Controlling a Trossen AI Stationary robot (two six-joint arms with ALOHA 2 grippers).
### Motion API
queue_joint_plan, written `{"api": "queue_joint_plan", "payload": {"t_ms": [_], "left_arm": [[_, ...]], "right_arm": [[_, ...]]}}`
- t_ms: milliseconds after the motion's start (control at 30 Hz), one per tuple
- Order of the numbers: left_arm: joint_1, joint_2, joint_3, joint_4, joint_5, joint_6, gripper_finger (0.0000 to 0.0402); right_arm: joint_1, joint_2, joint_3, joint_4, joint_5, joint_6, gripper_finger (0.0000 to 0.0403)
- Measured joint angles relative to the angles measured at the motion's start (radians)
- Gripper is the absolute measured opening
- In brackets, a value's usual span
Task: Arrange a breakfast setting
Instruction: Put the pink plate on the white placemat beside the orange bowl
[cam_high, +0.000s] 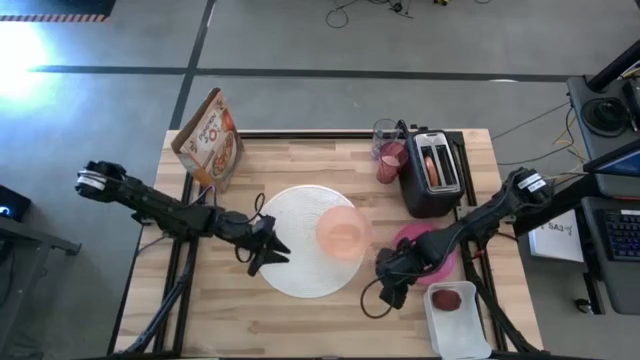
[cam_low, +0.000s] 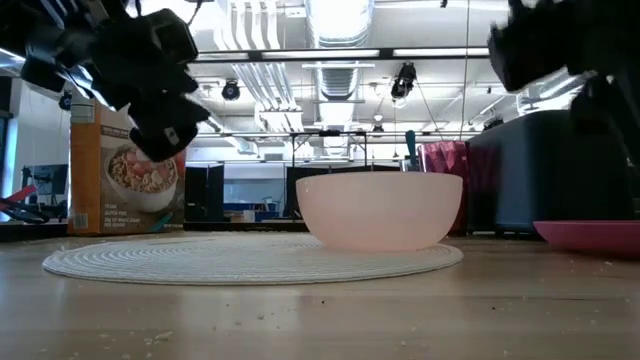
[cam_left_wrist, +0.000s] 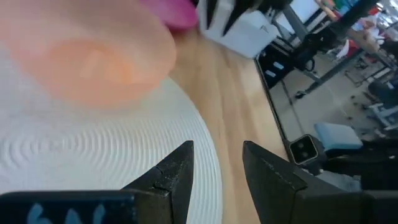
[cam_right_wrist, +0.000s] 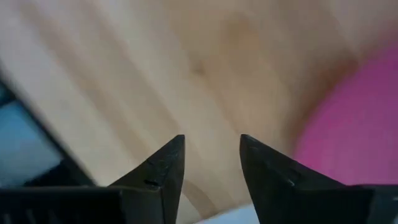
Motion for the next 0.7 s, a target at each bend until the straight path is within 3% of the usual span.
{"api": "queue_joint_plan", "payload": {"t_ms": [133, 300, 467, 700], "left_arm": [[-0.015, 0.0, 0.0, 0.122, -0.01, 0.094, 0.0123], [-0.015, -0.001, 0.0, 0.176, 0.05, 0.035, 0.0123], [-0.015, -0.001, 0.002, 0.18, 0.076, 0.006, 0.0123], [-0.034, 0.0, 0.033, 0.22, 0.093, 0.166, 0.0123]], "right_arm": [[0.0, 0.006, 0.0, -0.051, 0.001, 0.158, 0.0149], [-0.005, 0.006, 0.0, -0.082, 0.012, 0.24, 0.014], [-0.017, 0.01, -0.003, -0.144, 0.032, 0.285, 0.0138], [-0.038, 0.041, -0.025, -0.142, 0.046, 0.271, 0.0141]]}}
